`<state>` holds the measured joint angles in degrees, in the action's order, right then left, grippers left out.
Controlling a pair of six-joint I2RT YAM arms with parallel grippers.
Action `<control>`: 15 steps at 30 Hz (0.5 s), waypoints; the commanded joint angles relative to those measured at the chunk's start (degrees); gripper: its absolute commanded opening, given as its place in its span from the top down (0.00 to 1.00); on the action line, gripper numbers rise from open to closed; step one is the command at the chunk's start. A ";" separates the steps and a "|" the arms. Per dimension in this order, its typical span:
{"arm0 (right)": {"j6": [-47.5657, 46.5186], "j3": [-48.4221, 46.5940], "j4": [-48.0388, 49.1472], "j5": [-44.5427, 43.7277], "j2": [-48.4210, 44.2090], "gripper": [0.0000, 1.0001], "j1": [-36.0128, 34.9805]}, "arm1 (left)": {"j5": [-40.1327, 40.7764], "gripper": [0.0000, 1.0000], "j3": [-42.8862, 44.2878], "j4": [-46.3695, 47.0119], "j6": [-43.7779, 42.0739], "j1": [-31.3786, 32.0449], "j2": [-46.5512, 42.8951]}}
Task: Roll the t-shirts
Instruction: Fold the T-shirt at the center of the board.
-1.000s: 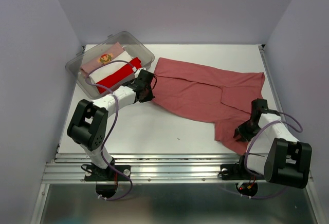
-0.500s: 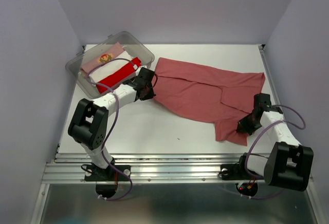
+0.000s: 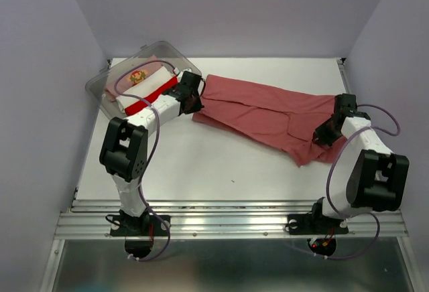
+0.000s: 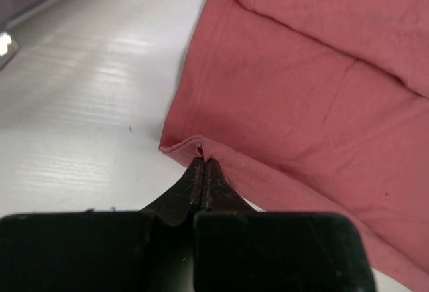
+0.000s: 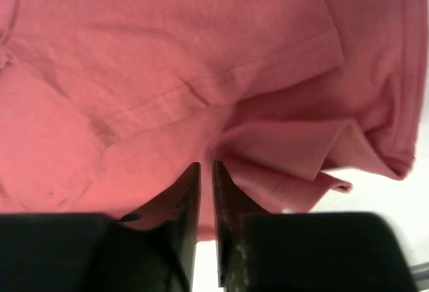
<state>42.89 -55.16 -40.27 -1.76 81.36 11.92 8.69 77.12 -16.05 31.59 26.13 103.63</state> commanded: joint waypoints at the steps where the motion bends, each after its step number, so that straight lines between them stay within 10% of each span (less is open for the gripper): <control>1: -3.51 -3.28 3.63 2.03 3.36 0.67 -0.41 | 1.59 1.00 5.83 -1.17 -2.32 -0.99 2.88; 15: -0.54 7.59 2.57 -1.31 -6.91 0.45 0.82 | 0.89 1.00 9.71 -2.05 -3.12 -1.08 6.49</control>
<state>40.16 -51.07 -37.78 -3.22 77.43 12.32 8.84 83.64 -17.78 29.74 25.23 110.85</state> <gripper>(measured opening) 0.549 0.025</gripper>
